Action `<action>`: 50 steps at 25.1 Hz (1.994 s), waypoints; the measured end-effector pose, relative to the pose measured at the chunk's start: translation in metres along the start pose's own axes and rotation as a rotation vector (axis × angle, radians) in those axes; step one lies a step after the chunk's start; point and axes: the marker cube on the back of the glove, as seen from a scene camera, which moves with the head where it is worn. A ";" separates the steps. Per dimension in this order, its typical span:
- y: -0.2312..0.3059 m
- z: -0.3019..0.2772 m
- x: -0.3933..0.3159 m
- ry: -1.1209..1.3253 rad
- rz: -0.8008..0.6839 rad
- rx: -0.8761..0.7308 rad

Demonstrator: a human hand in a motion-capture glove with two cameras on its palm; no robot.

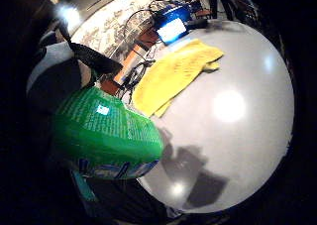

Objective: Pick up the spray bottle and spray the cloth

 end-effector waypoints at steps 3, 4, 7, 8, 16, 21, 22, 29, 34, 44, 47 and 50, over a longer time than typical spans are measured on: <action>0.014 0.034 -0.005 -0.028 -0.043 -0.008; 0.018 0.045 -0.006 -0.029 -0.052 -0.013; 0.027 0.072 -0.006 -0.030 -0.070 -0.019; 0.029 0.079 -0.005 -0.034 -0.073 -0.018; 0.040 0.118 0.003 -0.024 -0.106 -0.038; 0.040 0.131 0.013 -0.036 -0.108 -0.056; 0.041 0.132 0.015 -0.043 -0.105 -0.059; 0.045 0.123 0.021 -0.032 -0.108 -0.096; 0.043 0.105 0.025 -0.059 -0.115 -0.045; 0.057 0.076 0.053 -0.032 -0.088 -0.005; 0.062 0.067 0.061 -0.001 -0.081 -0.001; 0.064 0.057 0.066 0.041 -0.078 0.014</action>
